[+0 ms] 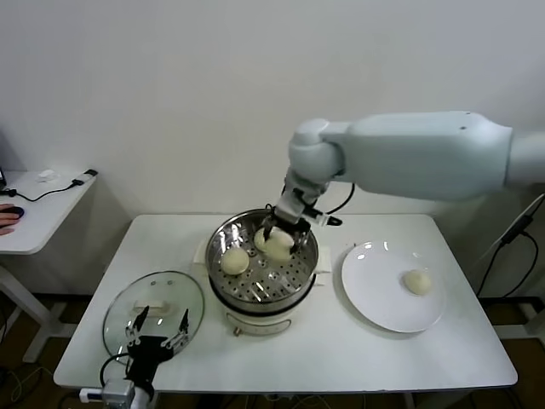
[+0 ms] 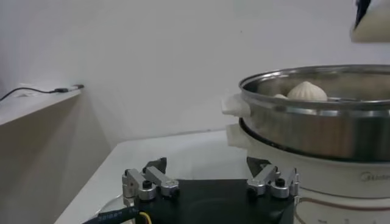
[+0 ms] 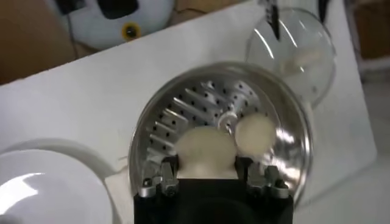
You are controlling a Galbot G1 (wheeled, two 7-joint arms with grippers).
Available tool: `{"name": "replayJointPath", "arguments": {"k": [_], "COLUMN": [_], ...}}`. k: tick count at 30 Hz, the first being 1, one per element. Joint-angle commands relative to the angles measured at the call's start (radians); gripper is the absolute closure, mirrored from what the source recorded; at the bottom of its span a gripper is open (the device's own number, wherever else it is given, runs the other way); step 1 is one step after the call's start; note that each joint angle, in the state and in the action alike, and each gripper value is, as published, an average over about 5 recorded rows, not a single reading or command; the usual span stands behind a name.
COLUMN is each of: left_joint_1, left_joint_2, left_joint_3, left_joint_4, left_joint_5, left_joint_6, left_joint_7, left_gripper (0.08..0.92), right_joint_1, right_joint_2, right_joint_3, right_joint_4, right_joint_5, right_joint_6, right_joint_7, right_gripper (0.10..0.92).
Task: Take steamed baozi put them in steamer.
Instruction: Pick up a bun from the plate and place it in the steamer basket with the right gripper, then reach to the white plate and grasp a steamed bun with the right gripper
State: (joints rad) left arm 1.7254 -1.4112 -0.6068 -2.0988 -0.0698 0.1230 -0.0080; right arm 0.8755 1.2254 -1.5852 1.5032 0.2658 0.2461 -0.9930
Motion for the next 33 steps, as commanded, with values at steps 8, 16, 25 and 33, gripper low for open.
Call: {"name": "replayJointPath", "arguments": {"k": [8,16,25,33], "left_joint_1": [0.001,-0.002,-0.003,-0.002], "left_joint_2": [0.005,0.006,0.005,0.002], "left_joint_3": [-0.002,0.000,0.001,0.008], "left_joint_4": [0.005,0.007,0.003,0.001], "left_joint_5": [-0.004,-0.005,-0.005,-0.004], "left_joint_6": [-0.002,-0.001,-0.003,-0.007], "left_joint_7": [-0.001,-0.001,-0.002,-0.002], "left_gripper": [0.177,0.177,0.177,0.177], "right_joint_1": [-0.219,-0.244,-0.180,0.044], "right_joint_2": [0.117,0.133,0.093,-0.064], "right_joint_3": [0.008,0.018,0.044,-0.025], "right_joint_4": [-0.065,-0.114,-0.102,-0.128], "right_joint_5": [-0.241,-0.278,-0.188,0.103], "right_joint_6": [0.155,0.162,0.189,0.194], "right_joint_7": [0.081,0.103,0.098,-0.049], "right_gripper": [0.406,0.391,0.210,0.202]}}
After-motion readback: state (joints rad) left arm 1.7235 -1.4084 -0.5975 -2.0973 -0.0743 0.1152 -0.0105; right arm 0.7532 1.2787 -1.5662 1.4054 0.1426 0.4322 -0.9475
